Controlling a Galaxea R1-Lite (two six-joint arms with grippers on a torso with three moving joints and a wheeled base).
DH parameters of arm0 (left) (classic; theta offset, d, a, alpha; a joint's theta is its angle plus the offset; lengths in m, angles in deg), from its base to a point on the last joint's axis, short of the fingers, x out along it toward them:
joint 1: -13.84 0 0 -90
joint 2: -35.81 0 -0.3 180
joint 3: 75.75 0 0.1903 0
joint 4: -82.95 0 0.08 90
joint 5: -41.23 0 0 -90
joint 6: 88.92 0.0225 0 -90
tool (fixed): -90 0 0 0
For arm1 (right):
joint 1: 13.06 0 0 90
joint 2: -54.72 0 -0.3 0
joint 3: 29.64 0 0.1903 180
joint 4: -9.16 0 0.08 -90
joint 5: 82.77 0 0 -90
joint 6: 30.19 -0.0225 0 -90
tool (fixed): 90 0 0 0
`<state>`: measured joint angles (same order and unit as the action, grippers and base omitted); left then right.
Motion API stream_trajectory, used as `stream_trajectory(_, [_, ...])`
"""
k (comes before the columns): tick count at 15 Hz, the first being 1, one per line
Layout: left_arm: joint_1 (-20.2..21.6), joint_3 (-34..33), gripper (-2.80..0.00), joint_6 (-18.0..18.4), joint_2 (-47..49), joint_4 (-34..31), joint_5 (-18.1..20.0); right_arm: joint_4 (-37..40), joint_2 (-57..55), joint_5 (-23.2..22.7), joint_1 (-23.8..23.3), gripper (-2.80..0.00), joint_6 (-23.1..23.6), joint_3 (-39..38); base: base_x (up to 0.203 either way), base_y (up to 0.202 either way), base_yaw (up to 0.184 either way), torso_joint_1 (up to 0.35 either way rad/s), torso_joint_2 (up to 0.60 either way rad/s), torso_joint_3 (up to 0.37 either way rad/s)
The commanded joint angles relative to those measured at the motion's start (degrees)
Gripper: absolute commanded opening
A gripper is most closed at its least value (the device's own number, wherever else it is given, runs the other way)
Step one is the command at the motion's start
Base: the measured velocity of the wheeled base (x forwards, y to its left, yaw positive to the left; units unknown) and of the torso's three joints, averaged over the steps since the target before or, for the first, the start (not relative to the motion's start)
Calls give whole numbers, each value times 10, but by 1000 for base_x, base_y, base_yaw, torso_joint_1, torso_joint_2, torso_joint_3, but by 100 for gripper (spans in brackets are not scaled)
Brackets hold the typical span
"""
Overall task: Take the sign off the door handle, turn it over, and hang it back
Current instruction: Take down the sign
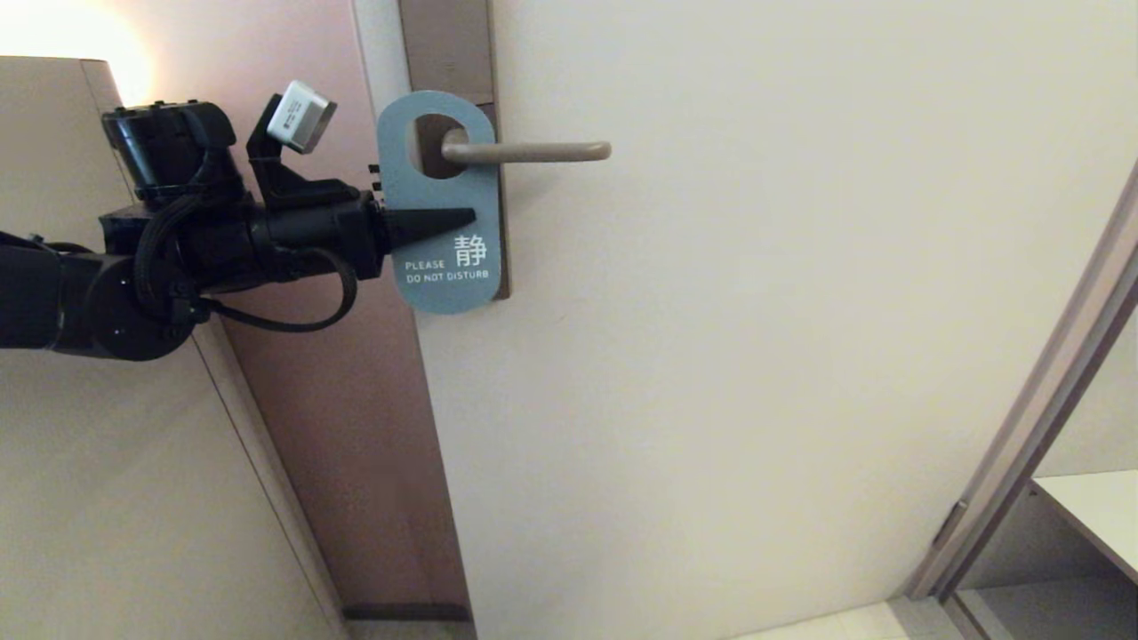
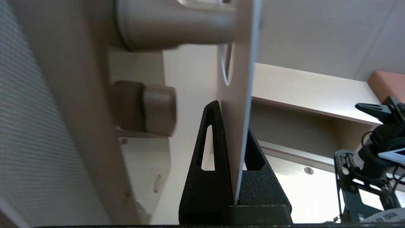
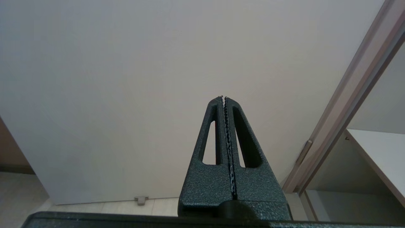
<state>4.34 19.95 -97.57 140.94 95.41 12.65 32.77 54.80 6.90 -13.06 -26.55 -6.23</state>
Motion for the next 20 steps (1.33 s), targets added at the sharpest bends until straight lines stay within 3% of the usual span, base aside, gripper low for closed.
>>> stream_trajectory(1, [-1,0,-280,0,-4,2,0,0,-1,0,0,-280,0,0,0,0,0,0,0,0])
stream_trajectory(13, [-7,-48,-280,16,-41,-1,-32,0,-1,0,0,-280,0,0,0,0,0,0,0,0])
stream_trajectory(17, [-27,-55,-280,19,-50,-1,-79,0,-1,0,0,-280,0,0,0,0,0,0,0,0])
stream_trajectory(20, [-33,-64,-280,40,-57,-5,-92,0,-1,0,0,-280,0,0,0,0,0,0,0,0])
